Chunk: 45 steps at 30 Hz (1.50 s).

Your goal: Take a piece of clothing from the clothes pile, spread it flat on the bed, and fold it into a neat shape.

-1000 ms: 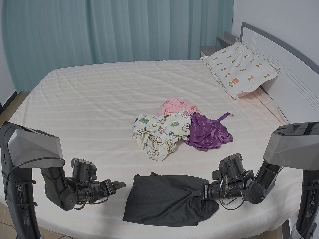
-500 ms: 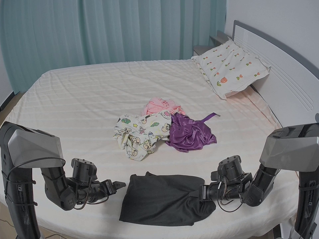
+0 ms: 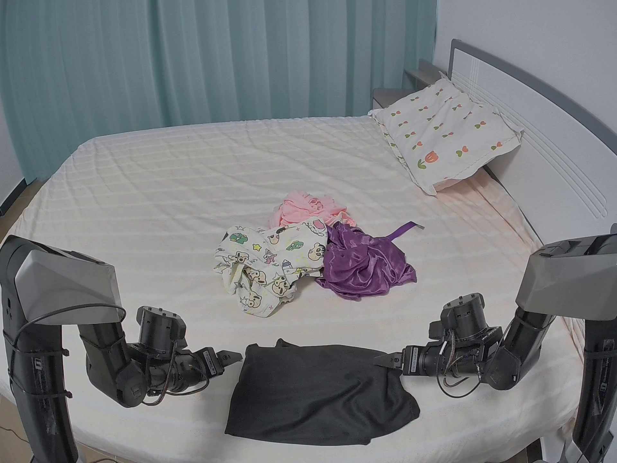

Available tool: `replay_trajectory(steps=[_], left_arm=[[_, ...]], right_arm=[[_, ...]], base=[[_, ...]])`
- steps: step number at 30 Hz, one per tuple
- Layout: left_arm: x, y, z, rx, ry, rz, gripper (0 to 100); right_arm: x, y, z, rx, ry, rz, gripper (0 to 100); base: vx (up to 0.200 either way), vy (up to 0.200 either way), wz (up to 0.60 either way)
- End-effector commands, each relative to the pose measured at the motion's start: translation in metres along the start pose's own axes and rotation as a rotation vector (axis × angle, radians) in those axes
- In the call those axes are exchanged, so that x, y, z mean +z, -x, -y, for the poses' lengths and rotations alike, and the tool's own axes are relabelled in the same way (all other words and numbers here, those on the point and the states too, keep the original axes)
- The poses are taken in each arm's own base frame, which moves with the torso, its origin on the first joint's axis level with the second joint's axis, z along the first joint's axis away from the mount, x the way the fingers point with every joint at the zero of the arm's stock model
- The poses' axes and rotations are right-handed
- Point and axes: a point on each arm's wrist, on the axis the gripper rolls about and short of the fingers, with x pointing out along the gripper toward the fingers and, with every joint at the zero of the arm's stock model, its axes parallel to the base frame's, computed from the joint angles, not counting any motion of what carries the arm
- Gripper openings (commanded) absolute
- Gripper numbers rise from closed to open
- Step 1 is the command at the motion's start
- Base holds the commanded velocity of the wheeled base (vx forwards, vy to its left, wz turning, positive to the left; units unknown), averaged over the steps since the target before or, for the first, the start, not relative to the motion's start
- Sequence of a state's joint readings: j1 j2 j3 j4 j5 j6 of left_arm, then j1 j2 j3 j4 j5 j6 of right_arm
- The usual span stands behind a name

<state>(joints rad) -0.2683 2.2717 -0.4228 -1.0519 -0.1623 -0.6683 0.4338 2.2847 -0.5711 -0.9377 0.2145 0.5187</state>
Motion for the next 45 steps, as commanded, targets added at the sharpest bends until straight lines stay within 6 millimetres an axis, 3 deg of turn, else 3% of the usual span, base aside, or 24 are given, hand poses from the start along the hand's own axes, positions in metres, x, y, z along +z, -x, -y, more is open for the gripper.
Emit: replay_trajectory(steps=[1,7,13,19,30,34,45], left_arm=[[0.000,-0.001,0.000,0.002,0.001,-0.001,100],[0.000,-0.001,0.000,0.001,0.001,0.000,100],[0.006,-0.001,0.006,-0.040,0.057,0.048,100],[0.000,-0.014,0.031,-0.079,0.051,0.106,100],[-0.018,-0.011,0.027,-0.033,0.036,0.070,100],[-0.024,-0.011,0.029,-0.031,0.022,0.049,100],[-0.022,-0.013,0.028,-0.030,0.026,0.057,100]], right_arm=[[0.006,-0.014,0.010,-0.020,-0.028,0.017,100],[0.006,-0.020,0.010,-0.014,-0.075,0.014,100],[0.022,-0.010,0.016,-0.022,-0.118,0.074,100],[0.027,-0.016,0.028,-0.040,-0.142,0.089,100],[0.028,-0.019,0.030,-0.042,-0.144,0.089,100],[0.026,-0.016,0.030,-0.048,-0.145,0.081,100],[0.023,-0.012,0.039,-0.076,-0.133,0.058,100]], base=[[0.000,0.000,0.00],[0.000,0.000,0.00],[0.000,0.000,0.00],[0.000,0.000,0.00],[0.000,0.000,0.00],[-0.200,0.000,0.00],[-0.036,0.000,0.00]])
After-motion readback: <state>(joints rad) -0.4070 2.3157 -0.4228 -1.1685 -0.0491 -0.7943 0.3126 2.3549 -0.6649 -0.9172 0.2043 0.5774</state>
